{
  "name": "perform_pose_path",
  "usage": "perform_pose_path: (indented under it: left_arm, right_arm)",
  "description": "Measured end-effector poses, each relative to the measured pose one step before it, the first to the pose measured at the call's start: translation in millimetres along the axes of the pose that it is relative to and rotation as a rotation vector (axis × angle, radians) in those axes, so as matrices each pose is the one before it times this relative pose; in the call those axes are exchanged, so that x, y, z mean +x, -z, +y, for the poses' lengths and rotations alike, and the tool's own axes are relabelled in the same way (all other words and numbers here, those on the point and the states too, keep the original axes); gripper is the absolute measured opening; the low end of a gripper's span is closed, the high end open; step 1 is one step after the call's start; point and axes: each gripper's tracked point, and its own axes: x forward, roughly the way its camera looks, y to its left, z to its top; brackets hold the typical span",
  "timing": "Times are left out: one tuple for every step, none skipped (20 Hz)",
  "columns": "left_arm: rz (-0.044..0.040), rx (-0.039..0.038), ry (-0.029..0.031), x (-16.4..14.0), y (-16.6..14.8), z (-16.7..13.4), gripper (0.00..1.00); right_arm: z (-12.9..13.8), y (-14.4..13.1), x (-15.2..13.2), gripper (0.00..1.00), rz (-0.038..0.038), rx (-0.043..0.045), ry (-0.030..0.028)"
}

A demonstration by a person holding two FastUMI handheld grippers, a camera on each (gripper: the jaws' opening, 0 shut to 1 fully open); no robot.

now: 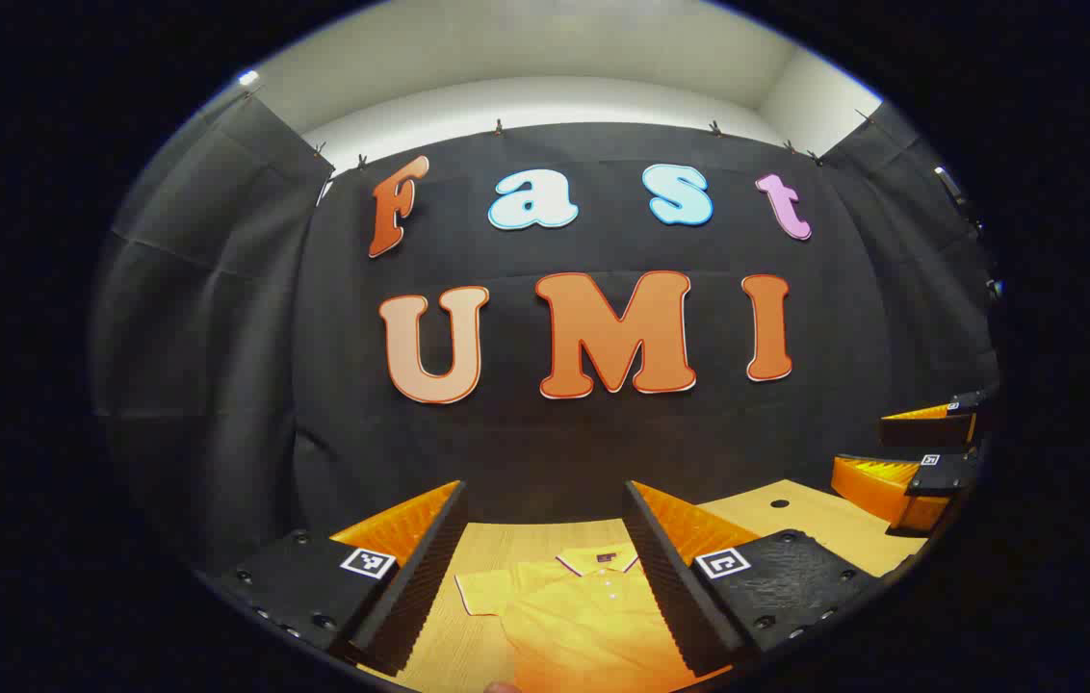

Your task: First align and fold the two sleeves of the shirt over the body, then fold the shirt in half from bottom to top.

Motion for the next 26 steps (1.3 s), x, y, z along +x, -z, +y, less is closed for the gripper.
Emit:
perform_pose_path:
  left_arm:
    - [0.02127, 0.01288, -0.00405, 0.19, 4.4, 0.43, 0.97]
    - [0.02297, 0.017, -0.00232, -2.2, 3.91, 1.65, 0.97]
    - [0.00652, 0.01219, -0.00245, -1.79, 0.78, 2.87, 0.97]
    - [0.00067, 0.01094, -0.0047, -0.24, -1.88, 1.86, 0.97]
    - [0.00132, 0.01738, -0.00462, 1.21, 0.11, 0.52, 0.97]
    - [-0.00038, 0.00764, -0.00225, 2.07, 0.14, 0.45, 0.97]
    - [0.01004, -0.0099, 0.00987, 0.81, 2.34, -1.46, 0.97]
    - [0.01996, -0.01718, 0.01433, 0.46, 3.3, -3.25, 0.97]
    - [0.01869, -0.00801, 0.01211, -0.95, 3.03, -3.63, 0.97]
    - [0.0115, 0.00297, -0.00026, -0.84, 1.78, 0.48, 0.97]
    - [0.00609, 0.00505, 0.00119, -2.07, 2.28, 1.41, 0.97]
    - [0.0041, 0.0047, 0.00009, -1.09, 0.28, 1.59, 0.96]
    - [0.00407, -0.00255, 0.00515, -0.61, 1.02, -0.3, 0.96]
    - [-0.00101, -0.00998, 0.01239, 0.07, -1.33, -2.04, 0.96]
    - [-0.00543, -0.01053, 0.01138, -1.35, -0.44, -2.55, 0.96]
    - [-0.0068, -0.00472, 0.00745, 1.21, -1.53, -0.93, 0.96]
    - [-0.00841, -0.00082, 0.00487, -0.27, -1.31, 0.16, 0.96]
    - [-0.00628, 0.00037, 0.00601, -0.76, -1.12, 0.12, 0.96]
    - [-0.00723, -0.00068, 0.00511, 0.36, -1.9, 0.43, 0.96]
    - [-0.00412, -0.00233, 0.00512, -0.58, -0.44, 0.04, 0.96]
    - [-0.00254, -0.00214, 0.00401, -1.93, 0.37, 0.28, 0.96]
    - [-0.00013, -0.00133, 0.0053, -1.18, 0.11, 0.49, 0.96]
    - [-0.0026, 0.00061, 0.00407, -2.56, 1.81, 0.35, 0.96]
    - [-0.00545, 0.0004, 0.00371, -1.52, -0.2, 0.92, 0.96]
    - [-0.00879, 0.00009, 0.00522, 0.27, -0.31, 0.36, 0.96]
    - [0.00545, 0.00212, 0.00212, 1.26, 1.11, 1.01, 0.96]
  right_arm:
    - [1.84, 1.24, 1.05, 0.98, 0.00647, 0.00258, -0.01502]
    - [0.84, 0.5, 2.13, 0.98, -0.00023, 0.00048, -0.0081]
    - [-0.9, -0.18, 1.69, 0.98, -0.00023, 0.00062, -0.00182]
    - [-0.33, 0.05, 1.71, 0.98, -0.00121, 0.00206, 0.00013]
    - [-0.61, 0.7, 1.17, 0.98, -0.00057, 0.00101, 0.00208]
    - [-1.13, 0.18, 0.9, 0.98, -0.00014, -0.00176, 0.00415]
    - [-2.12, -0.19, 1.2, 0.98, -0.00404, -0.00941, 0.00817]
    - [-1.73, -1.06, 0.6, 0.98, -0.00668, -0.02091, 0.00969]
    - [-0.51, -0.43, -0.04, 0.98, -0.00202, -0.02673, 0.00993]
    - [-1.88, 0.08, -0.19, 0.98, -0.00076, -0.02248, 0.01298]
    - [0.67, 1.78, -0.78, 0.98, 0.00407, -0.01444, -0.001]
    - [1.86, 0.44, -0.61, 0.98, 0.00264, -0.00936, 0.00087]
    - [-0.16, -0.35, -1.79, 0.98, 0.00233, -0.00683, 0.00764]
    - [0.97, 0.76, -1.17, 0.98, 0.00426, -0.00285, 0.00301]
    - [2.39, 2.09, -0.93, 0.98, 0.0096, -0.00036, 0.00165]
    - [1.36, 1.26, -1.83, 0.98, 0.00844, 0.00119, 0.00118]
    - [0.5, 0.25, -0.94, 0.98, 0.00452, 0.00658, 0.00533]
    - [0.93, 0.2, -0.58, 0.98, 0.00583, 0.01495, 0.0012]
    - [1.13, 1.46, 0.63, 0.98, 0.00805, 0.01476, 0.00482]
    - [-0.98, 1.13, 0.8, 0.98, 0.00846, 0.01026, 0.01049]
    - [0.18, 1.55, 0.74, 0.98, 0.00988, 0.00668, 0.01026]
    - [-0.71, 3.35, 3.16, 0.98, 0.01608, 0.00492, 0.01071]
    - [-0.32, 6.03, 2.5, 0.98, 0.02325, 0.00186, 0.00904]
    - [-0.95, 10.03, 2.56, 0.98, 0.04152, 0.00247, 0.0128]
    - [-2.09, 8.2, 0.84, 0.98, 0.02882, 0.00624, 0.01251]
    - [0.25, 4.99, 0.98, 0.98, 0.0187, 0.00721, 0.00556]
